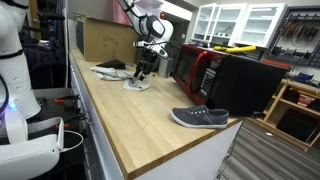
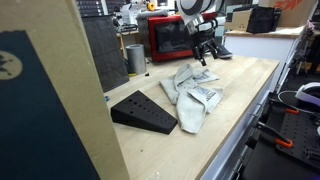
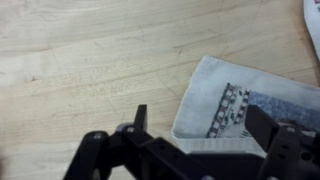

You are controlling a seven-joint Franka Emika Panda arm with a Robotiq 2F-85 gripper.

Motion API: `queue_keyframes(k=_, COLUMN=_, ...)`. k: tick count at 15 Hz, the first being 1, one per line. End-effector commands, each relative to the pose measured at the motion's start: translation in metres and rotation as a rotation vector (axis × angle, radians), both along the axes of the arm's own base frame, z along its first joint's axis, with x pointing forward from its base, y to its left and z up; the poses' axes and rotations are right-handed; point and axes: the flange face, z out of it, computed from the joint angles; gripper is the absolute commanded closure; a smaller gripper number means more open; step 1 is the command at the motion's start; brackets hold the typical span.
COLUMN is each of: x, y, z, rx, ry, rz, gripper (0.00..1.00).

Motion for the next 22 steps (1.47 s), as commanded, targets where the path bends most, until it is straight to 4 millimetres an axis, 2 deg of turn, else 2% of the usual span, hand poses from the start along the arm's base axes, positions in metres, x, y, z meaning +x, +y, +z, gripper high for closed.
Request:
queue_keyframes(k=1, x=-0.042, y=0.01, z=0.0, rx=0.042, ry=-0.055, rz=0.041, gripper=0.0)
queue_keyframes(k=4, x=-0.069, y=0.03, z=-0.016, rx=0.046, ry=-0.089, rz=0.06, gripper=0.0)
queue_keyframes(k=8, x=-0.086, y=0.058, z=-0.037, rx=0.061, ry=-0.123, rz=0.076, gripper=0.0)
queue_keyframes(k=9, x=-0.087, y=0.059, z=-0.039, rx=0.064, ry=-0.134, rz=0.078, gripper=0.21)
queue_keyframes(k=11, x=-0.084, y=0.056, z=-0.041, rx=0.065, ry=-0.162, rz=0.081, gripper=0.32)
queue_keyframes(k=17, x=-0.075, y=0.044, z=-0.032, rx=0.055, ry=-0.25, rz=0.082, gripper=0.8)
queue_keyframes(k=20, x=-0.074, y=0.042, z=-0.036, rx=0.042, ry=-0.266, rz=0.089, gripper=0.99)
queue_keyframes(k=22, x=-0.08, y=0.041, z=-0.042, rx=0.029, ry=-0.252, rz=0.108, gripper=1.0)
